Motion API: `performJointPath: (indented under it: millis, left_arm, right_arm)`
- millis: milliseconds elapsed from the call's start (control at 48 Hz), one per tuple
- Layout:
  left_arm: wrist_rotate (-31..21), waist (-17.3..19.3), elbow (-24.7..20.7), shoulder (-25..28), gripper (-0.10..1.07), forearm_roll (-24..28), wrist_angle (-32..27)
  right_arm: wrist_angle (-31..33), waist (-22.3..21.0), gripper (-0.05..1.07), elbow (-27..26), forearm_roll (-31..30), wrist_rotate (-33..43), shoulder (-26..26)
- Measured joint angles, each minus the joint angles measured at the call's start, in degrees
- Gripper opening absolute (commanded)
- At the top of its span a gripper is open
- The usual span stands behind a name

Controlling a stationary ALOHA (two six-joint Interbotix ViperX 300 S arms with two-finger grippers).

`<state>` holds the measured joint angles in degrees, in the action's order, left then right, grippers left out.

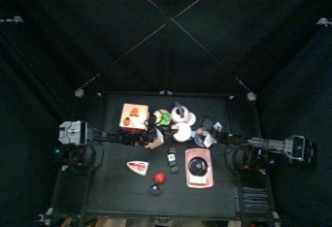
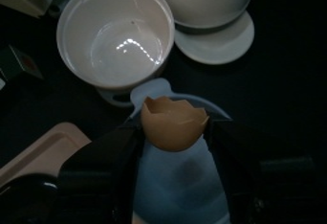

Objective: Place egg shell in bowl

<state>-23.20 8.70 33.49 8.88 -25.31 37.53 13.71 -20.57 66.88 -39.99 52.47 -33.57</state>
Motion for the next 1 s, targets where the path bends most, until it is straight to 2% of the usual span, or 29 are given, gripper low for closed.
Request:
performJointPath:
  millis: [146,750,1000]
  left_arm:
    - [0.1,0.0,-0.1,0.1,0.59,0.0,0.0]
    - [0.0,0.0,-0.7,0.7,0.59,0.0,0.0]
    - [0.1,0.0,-0.7,0.7,0.59,0.0,0.0]
  right_arm:
    - [-0.7,-0.4,1.04,0.9,0.0,0.0,-0.7]
    - [-1.0,-0.9,1.04,0.6,-2.9,-0.3,-0.6]
    - [-4.0,-0.9,1.04,-1.5,-3.8,-0.5,-0.6]
